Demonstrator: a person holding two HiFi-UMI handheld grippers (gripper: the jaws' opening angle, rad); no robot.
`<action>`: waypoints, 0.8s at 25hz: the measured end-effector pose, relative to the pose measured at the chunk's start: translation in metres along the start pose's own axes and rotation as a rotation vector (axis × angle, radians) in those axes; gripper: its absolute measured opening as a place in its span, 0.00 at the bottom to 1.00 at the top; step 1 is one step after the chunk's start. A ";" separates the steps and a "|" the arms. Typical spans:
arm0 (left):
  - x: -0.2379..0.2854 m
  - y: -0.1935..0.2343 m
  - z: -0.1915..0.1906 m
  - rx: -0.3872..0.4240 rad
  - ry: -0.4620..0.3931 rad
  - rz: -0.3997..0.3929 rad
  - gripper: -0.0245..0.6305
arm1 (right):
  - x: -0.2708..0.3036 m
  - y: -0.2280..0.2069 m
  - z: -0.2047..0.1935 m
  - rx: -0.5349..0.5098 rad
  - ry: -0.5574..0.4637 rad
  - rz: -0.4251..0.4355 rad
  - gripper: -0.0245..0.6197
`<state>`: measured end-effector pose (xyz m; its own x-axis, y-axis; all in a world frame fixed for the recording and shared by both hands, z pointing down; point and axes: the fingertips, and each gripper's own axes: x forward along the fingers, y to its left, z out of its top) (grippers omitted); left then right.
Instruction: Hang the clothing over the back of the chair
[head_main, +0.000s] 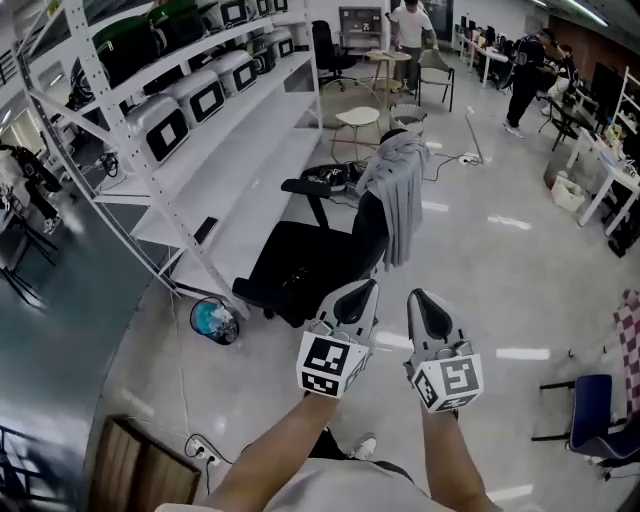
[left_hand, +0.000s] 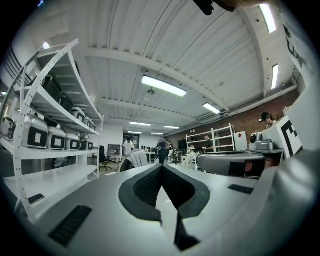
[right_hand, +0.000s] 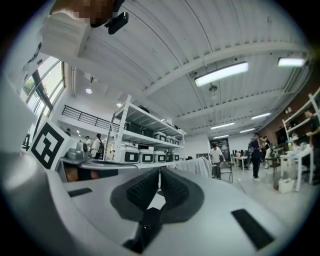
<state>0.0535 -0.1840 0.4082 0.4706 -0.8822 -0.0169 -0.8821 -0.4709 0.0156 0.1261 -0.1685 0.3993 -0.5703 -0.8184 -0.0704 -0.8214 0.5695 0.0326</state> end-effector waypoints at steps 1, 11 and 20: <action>-0.004 -0.004 0.001 0.000 0.003 0.003 0.05 | -0.005 0.002 0.002 0.007 -0.003 -0.001 0.07; -0.035 -0.027 0.003 -0.002 0.006 -0.026 0.05 | -0.036 0.026 -0.001 0.027 0.040 -0.035 0.08; -0.103 -0.002 0.001 -0.068 -0.040 -0.089 0.05 | -0.048 0.108 -0.009 0.012 0.087 -0.094 0.08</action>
<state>0.0070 -0.0918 0.4091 0.5444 -0.8366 -0.0608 -0.8328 -0.5477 0.0802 0.0646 -0.0683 0.4156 -0.4905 -0.8713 0.0137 -0.8711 0.4907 0.0178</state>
